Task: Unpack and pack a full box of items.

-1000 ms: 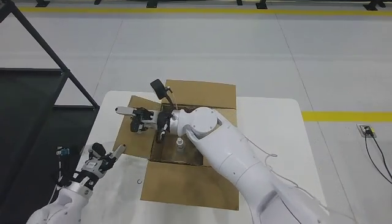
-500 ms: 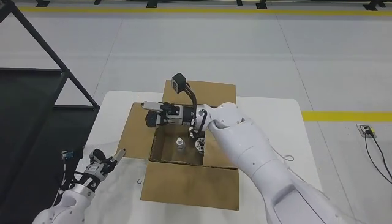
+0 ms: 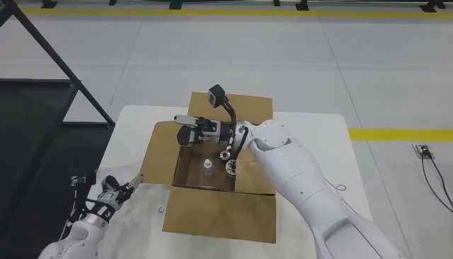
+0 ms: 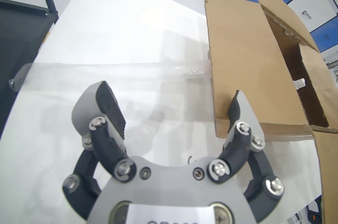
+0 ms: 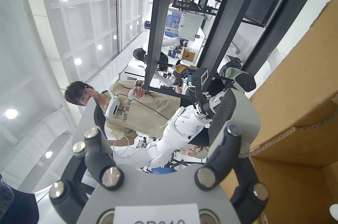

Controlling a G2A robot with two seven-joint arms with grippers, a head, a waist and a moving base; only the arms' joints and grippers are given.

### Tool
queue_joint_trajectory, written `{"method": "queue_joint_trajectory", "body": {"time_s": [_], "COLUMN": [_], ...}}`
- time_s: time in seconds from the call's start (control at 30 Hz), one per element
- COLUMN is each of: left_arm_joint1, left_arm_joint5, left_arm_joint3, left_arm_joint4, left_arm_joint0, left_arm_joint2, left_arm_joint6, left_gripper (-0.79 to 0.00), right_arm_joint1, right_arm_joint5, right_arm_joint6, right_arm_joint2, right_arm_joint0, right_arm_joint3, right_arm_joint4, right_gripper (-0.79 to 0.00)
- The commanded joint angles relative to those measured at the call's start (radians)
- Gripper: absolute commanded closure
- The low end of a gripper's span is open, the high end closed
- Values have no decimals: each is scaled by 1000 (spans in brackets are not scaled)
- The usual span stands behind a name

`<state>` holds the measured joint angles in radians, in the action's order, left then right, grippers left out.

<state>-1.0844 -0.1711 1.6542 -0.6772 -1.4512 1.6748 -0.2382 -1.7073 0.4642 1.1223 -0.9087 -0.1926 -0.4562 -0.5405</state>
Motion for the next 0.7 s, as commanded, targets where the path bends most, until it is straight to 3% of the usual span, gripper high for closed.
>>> {"method": "queue_joint_trajectory", "body": {"time_s": [0.0, 0.27, 0.67], "left_arm_joint1": [1, 3, 1], "left_arm_joint5": [4, -12, -108], "left_arm_joint3": [0, 27, 157], "left_arm_joint4": [-4, 12, 77], "left_arm_joint0": [-2, -26, -149], "left_arm_joint2": [6, 51, 174], "left_arm_joint6": [-5, -3, 124], "left_gripper": [-785, -785, -785], "right_arm_joint1": [5, 25, 41], "right_arm_joint5": [-8, -24, -92], "right_arm_joint6": [-2, -9, -35], "right_arm_joint2": [-6, -38, -61], "right_arm_joint0": [-6, -35, -62], "right_arm_joint3": [-15, -65, -93], "right_arm_joint4": [8, 28, 61], "right_gripper": [-785, -785, -785]}}
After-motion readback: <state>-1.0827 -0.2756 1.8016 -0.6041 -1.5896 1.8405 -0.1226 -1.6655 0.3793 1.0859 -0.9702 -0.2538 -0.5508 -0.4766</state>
